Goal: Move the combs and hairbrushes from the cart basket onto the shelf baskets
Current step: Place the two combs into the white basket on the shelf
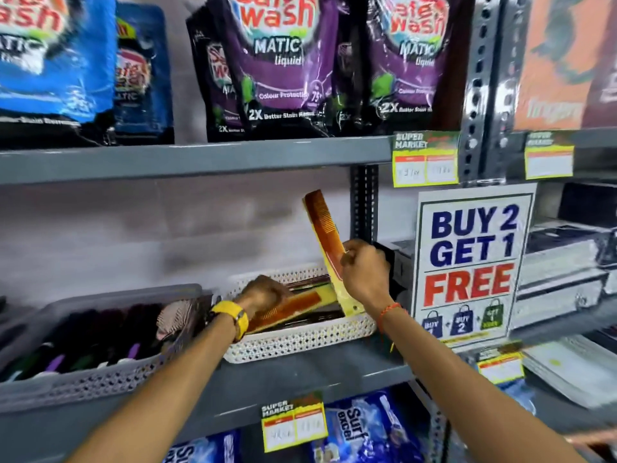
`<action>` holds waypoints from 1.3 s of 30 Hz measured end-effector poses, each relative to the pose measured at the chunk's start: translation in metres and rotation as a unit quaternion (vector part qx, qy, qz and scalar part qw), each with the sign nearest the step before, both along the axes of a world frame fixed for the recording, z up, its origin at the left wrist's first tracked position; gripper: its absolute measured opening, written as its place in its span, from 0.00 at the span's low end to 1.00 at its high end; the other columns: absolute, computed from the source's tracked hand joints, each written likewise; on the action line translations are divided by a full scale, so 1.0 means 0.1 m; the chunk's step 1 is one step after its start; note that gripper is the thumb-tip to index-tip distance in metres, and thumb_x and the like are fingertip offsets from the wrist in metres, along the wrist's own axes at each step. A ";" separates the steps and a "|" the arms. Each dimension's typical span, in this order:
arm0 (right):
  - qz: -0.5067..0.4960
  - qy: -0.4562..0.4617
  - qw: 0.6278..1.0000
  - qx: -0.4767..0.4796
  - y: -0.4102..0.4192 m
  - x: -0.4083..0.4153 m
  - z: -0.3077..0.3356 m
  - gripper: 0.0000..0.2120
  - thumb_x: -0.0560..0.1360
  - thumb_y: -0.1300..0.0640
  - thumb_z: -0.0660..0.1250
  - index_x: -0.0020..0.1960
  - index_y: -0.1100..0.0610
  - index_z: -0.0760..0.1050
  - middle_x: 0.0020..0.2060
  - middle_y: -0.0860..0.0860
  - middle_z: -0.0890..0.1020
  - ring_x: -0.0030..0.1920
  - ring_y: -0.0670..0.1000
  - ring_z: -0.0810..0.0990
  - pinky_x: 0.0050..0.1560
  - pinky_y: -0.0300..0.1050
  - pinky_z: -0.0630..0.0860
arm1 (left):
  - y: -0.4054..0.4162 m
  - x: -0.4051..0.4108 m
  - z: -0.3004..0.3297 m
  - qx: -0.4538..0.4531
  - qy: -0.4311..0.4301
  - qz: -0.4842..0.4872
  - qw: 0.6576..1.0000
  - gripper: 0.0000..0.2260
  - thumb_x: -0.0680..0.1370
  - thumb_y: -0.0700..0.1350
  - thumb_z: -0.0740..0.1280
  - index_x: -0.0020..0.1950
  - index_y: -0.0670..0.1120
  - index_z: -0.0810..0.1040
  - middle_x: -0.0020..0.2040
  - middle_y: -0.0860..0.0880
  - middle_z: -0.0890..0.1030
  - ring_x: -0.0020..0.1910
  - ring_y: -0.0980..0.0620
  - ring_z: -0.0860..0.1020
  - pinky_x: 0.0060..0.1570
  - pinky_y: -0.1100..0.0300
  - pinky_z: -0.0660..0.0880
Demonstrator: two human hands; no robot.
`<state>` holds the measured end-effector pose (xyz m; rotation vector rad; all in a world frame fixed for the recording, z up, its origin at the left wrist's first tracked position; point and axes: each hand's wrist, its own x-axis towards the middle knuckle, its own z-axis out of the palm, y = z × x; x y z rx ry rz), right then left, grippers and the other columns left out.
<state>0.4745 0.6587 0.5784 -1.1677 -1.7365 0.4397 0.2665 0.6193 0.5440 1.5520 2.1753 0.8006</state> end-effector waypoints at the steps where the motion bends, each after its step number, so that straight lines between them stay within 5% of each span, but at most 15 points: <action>1: 0.000 -0.008 1.000 -0.001 0.04 -0.01 0.00 0.10 0.75 0.58 0.64 0.52 0.51 0.81 0.41 0.56 0.86 0.43 0.60 0.85 0.41 0.46 0.80 | -0.02 -0.02 -0.06 -0.032 -0.001 -0.026 0.999 0.12 0.77 0.32 0.64 0.55 0.36 0.85 0.58 0.40 0.85 0.59 0.47 0.81 0.63 0.53 0.75; 6: -0.018 -0.048 0.999 -0.008 0.22 -0.08 -0.04 0.15 0.74 0.62 0.61 0.52 0.51 0.83 0.39 0.55 0.84 0.44 0.60 0.85 0.39 0.46 0.79 | -0.07 -0.09 -0.12 -0.101 -0.046 -0.098 0.989 0.13 0.78 0.34 0.67 0.61 0.37 0.83 0.51 0.44 0.83 0.51 0.51 0.77 0.58 0.57 0.75; 9: -0.017 -0.065 0.997 -0.033 0.30 -0.16 -0.08 0.18 0.74 0.64 0.59 0.52 0.49 0.84 0.49 0.57 0.86 0.51 0.63 0.84 0.51 0.53 0.83 | -0.08 -0.19 -0.02 -0.080 -0.060 -0.045 0.994 0.15 0.78 0.30 0.62 0.59 0.37 0.84 0.52 0.41 0.85 0.46 0.51 0.79 0.52 0.60 0.77; 15: 0.035 -0.205 0.977 -0.049 0.33 -0.32 -0.18 0.22 0.74 0.65 0.57 0.53 0.45 0.84 0.57 0.54 0.85 0.58 0.59 0.83 0.63 0.48 0.78 | -0.32 -0.55 0.18 0.055 0.127 0.148 0.979 0.18 0.77 0.39 0.65 0.66 0.46 0.79 0.68 0.44 0.79 0.67 0.42 0.77 0.66 0.54 0.73; 21: 0.191 -0.348 0.913 -0.092 0.24 -0.44 -0.36 0.16 0.76 0.62 0.62 0.57 0.51 0.84 0.60 0.50 0.85 0.61 0.53 0.82 0.63 0.41 0.75 | -0.60 -0.53 0.23 0.137 0.182 0.175 0.958 0.19 0.77 0.41 0.64 0.67 0.40 0.77 0.67 0.40 0.79 0.66 0.39 0.77 0.66 0.53 0.72; 25: 0.197 -0.394 0.895 -0.073 0.19 -0.43 -0.40 0.14 0.75 0.60 0.66 0.57 0.51 0.84 0.57 0.51 0.86 0.59 0.54 0.82 0.62 0.44 0.77 | -0.80 -0.51 0.22 0.135 0.188 0.176 0.957 0.21 0.78 0.40 0.62 0.71 0.39 0.73 0.71 0.39 0.76 0.70 0.39 0.73 0.72 0.54 0.67; 31: 0.155 -0.239 0.946 0.155 -0.19 -0.62 -0.32 0.15 0.75 0.58 0.67 0.61 0.50 0.81 0.60 0.52 0.80 0.59 0.56 0.80 0.60 0.49 0.78 | -1.35 -0.55 0.20 0.167 0.215 0.190 0.943 0.24 0.79 0.43 0.61 0.76 0.42 0.68 0.77 0.42 0.68 0.76 0.42 0.63 0.78 0.52 0.59; 39: 0.386 -0.172 0.849 0.318 -1.71 -1.88 -0.56 0.16 0.77 0.54 0.64 0.63 0.52 0.78 0.59 0.50 0.80 0.59 0.56 0.79 0.58 0.51 0.79 | -3.41 -1.03 -0.56 0.108 0.325 0.301 0.890 0.28 0.79 0.55 0.59 0.78 0.46 0.65 0.80 0.44 0.63 0.79 0.40 0.59 0.78 0.46 0.57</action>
